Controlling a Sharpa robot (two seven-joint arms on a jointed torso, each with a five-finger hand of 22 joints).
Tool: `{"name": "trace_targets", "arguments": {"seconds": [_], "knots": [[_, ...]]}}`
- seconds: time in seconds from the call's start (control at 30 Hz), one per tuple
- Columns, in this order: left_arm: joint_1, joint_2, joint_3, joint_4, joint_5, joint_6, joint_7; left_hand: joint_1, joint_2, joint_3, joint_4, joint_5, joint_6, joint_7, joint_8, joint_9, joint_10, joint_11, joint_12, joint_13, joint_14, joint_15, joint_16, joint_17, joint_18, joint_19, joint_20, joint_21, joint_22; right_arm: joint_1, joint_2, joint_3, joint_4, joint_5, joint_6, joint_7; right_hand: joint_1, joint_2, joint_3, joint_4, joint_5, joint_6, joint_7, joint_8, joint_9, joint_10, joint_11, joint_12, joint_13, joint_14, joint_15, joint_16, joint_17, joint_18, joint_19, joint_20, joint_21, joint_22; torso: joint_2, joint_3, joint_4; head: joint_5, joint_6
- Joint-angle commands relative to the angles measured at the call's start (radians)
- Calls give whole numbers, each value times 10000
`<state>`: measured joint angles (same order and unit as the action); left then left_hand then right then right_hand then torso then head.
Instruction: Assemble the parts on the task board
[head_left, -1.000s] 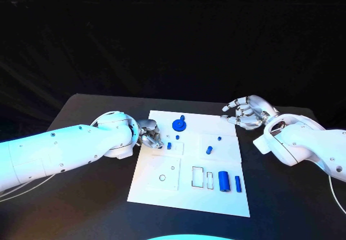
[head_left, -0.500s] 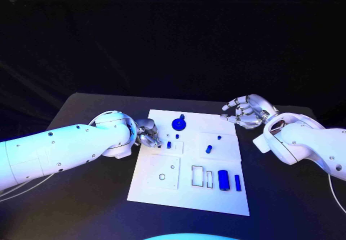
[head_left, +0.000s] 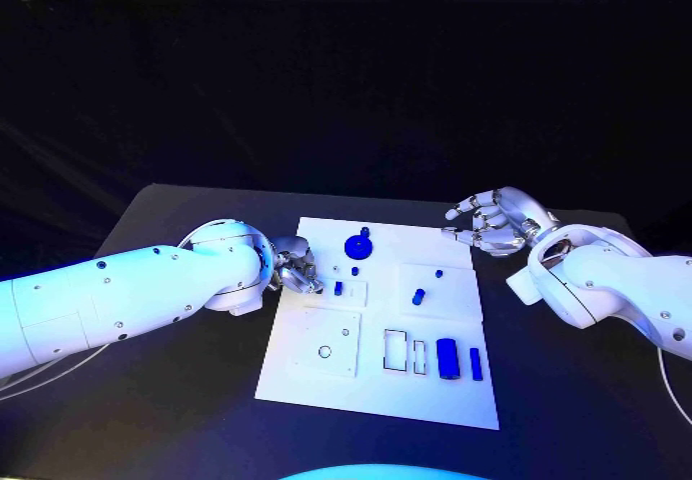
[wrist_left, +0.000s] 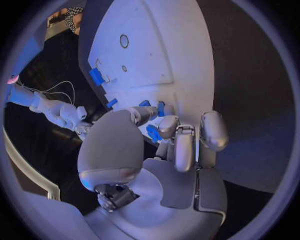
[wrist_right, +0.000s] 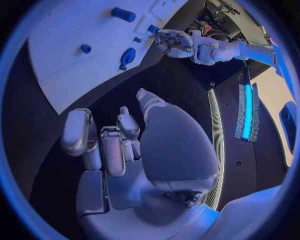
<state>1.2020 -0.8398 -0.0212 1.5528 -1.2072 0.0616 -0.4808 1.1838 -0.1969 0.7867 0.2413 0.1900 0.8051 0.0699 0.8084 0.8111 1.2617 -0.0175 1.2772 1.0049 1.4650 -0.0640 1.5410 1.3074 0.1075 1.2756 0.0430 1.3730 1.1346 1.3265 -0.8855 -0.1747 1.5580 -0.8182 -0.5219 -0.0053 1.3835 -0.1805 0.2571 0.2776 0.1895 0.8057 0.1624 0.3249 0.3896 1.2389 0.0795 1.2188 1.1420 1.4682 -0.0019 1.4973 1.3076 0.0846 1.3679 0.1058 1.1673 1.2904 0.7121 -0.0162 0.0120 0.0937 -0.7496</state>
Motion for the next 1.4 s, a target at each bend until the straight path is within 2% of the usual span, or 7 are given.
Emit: {"name": "trace_targets", "arguments": {"seconds": [0.03,0.67,1.4], "knots": [[-11,4,-6,-5,92,332,-133,-46,116,1372,-1311,30,243,-170,63,997,42,-4,-18,-36,864,-81,41,2024,-132,65,-5,47,2,-9,-4,1,7,-36,159,53,18,46,5,37,66,-29,0,59,-12,28,-25,43,12,659,42,-38,1174,66,-10,9,-43,8,6,6,-5,8,-6],[-19,99,-7,-106,448,169,-197,-135,72,1386,-1321,5,236,-166,39,988,17,0,-69,-103,874,-80,51,2053,-132,64,-10,42,-3,-11,-43,1,11,-37,159,45,17,47,6,38,66,-30,0,62,-15,20,-25,35,0,657,41,-42,1167,70,-18,8,-63,-2,10,6,-7,0,11],[-19,367,-8,-341,650,231,-412,-523,200,1374,-1149,-23,360,-209,25,968,141,-26,-54,-38,901,-97,79,2129,-131,68,-18,23,-17,-12,-28,1,26,-41,157,68,20,54,10,39,67,-31,-1,67,-19,22,-26,36,-1,655,40,-48,1159,71,-20,7,-72,-4,7,9,-7,-23,-30]]}}
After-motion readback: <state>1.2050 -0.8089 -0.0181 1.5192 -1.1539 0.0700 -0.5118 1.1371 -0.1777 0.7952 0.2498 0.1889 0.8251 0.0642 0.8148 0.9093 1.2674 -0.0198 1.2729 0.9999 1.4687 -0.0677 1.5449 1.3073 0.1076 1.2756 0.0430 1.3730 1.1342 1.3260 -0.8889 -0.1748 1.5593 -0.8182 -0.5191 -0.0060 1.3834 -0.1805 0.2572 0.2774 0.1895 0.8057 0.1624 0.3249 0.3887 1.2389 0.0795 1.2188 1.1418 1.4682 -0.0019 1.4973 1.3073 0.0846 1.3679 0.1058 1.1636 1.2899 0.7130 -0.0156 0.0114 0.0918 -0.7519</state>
